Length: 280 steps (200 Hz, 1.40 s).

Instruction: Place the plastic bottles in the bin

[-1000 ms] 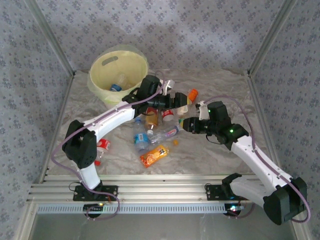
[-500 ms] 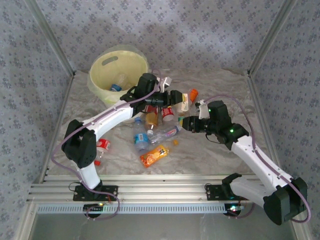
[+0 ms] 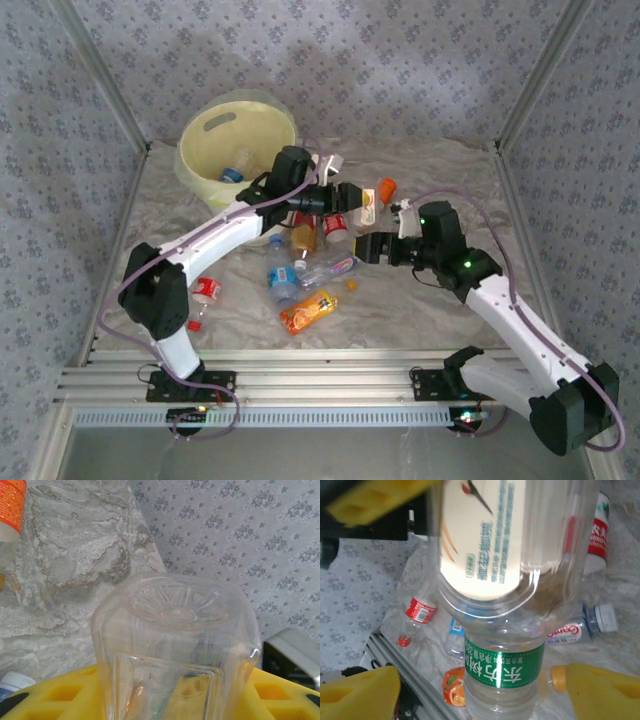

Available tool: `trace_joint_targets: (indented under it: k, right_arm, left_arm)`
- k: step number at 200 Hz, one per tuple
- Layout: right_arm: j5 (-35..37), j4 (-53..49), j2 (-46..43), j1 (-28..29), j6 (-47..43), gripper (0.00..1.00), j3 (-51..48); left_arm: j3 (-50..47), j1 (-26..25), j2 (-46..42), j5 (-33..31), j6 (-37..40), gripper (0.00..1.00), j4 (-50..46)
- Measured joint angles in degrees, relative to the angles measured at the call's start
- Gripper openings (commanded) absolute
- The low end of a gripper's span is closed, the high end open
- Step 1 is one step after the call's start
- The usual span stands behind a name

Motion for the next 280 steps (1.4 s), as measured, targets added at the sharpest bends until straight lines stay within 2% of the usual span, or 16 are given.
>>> trace_joint_targets:
  k: [62,123,208,280]
  right_arm:
    - [-1.57,-0.39,-4.92,0.00,0.15,1.00,5.38]
    - [-0.22,0.09,-7.63,0.00,0.11,1.00,11.23]
    - [2.36,-0.11,-8.72,0.02,0.11,1.00,13.00]
    - [4.13,-1.49,-8.72,0.02,0.13,1.00,13.14]
  left_arm:
    - [11.06,0.96,-1.55,-2.05,10.19,0.49,-12.83]
    - [30.05,2.51,-1.57,-10.54,23.54,0.47,-30.71]
    - [46.47,11.23,-1.38,-24.92,35.28,0.46,-44.59]
    - [49.24,19.96,3.39,-33.29,41.22,0.46,-48.74]
